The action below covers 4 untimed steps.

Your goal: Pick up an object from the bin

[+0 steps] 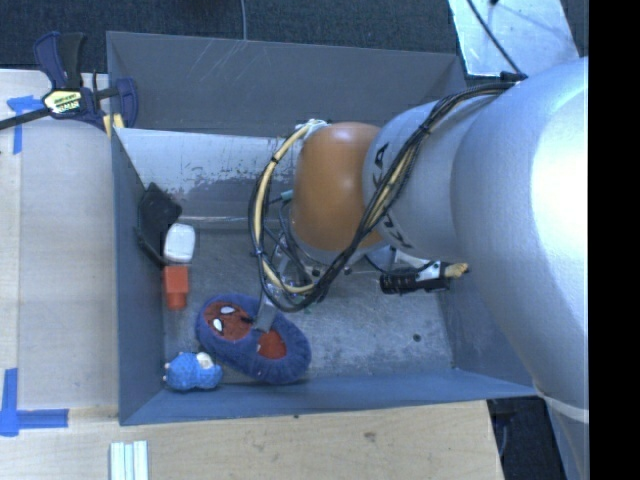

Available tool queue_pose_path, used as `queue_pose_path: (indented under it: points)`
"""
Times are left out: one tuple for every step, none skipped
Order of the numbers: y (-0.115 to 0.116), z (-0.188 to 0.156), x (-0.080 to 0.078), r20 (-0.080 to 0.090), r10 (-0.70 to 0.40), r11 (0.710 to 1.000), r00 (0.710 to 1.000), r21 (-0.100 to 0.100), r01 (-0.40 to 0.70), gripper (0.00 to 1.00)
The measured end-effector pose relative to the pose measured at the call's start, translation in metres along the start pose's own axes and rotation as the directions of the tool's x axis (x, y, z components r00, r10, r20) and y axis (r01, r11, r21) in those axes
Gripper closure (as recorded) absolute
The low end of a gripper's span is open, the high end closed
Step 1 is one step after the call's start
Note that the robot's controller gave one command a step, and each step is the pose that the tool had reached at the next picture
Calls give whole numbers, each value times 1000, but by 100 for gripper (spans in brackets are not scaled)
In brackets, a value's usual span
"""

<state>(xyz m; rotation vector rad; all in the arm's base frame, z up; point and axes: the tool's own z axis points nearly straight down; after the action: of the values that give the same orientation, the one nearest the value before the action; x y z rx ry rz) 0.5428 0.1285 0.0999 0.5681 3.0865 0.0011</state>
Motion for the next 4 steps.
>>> queue_pose_path:
  points:
    - [-1,29,3,-14,112,994,994,6,-112,0]
    - [-8,28,18,-4,341,940,940,-2,-341,0]
    - [-9,27,17,-2,344,939,939,-2,-344,100]
    - [-9,26,17,-1,342,940,940,-1,-342,100]
